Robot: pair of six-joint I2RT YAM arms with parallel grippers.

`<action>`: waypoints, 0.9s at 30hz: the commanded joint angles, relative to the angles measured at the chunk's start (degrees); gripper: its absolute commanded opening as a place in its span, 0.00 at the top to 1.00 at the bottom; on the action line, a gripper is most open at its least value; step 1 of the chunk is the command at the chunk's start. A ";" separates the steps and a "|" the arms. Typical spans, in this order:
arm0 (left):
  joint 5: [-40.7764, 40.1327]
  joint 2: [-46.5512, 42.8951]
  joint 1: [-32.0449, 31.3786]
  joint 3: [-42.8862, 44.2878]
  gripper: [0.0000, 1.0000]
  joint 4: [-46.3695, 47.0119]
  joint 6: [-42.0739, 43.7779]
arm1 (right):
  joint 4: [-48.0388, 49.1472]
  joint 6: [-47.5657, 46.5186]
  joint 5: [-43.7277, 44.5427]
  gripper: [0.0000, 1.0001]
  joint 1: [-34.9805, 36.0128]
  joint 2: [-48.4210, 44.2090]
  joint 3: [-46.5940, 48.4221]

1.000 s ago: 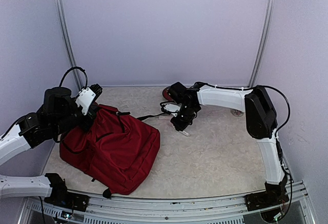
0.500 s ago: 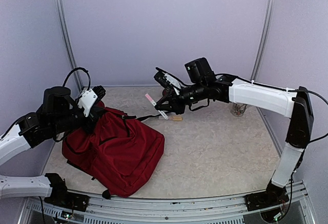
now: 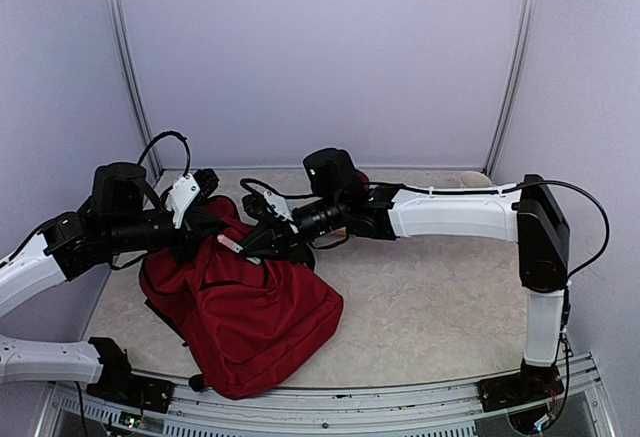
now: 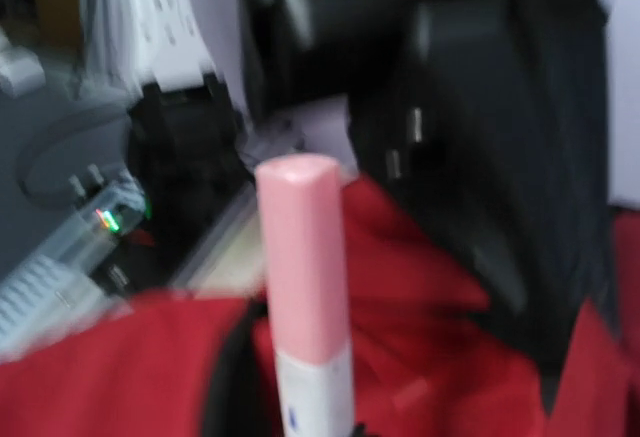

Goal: Pack the student bag
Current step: Place the pen in the lower front pocket of the bag.

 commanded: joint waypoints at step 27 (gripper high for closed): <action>-2.93 0.52 1.65 2.91 1.00 5.05 -2.28 | -33.23 -17.62 34.15 0.32 5.26 3.13 17.02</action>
